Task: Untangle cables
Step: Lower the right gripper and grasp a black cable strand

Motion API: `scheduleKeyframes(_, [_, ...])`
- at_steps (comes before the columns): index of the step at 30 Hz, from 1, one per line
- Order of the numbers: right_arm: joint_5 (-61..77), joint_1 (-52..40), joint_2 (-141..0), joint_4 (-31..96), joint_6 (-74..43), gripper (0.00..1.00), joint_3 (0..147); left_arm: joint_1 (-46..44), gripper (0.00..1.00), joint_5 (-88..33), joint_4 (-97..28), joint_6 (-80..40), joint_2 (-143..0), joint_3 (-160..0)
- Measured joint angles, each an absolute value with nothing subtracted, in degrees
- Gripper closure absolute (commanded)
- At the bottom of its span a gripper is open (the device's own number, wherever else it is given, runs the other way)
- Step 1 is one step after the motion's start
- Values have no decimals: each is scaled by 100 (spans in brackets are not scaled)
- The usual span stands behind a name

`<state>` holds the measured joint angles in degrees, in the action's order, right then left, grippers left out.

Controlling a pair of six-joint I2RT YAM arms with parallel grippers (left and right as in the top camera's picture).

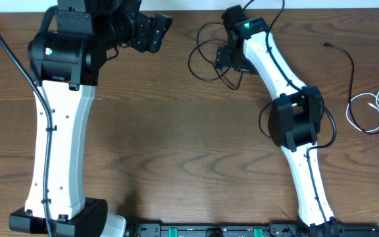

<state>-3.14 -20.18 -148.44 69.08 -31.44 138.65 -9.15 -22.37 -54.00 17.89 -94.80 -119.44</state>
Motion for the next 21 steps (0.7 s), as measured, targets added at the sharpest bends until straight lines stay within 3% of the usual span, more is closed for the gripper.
scheduleKeyframes(21, [-270, -2128, -14818, 6313, -3693, 9, 13325, -915, 16, -2239, -5402, 1789, -9480, -11944])
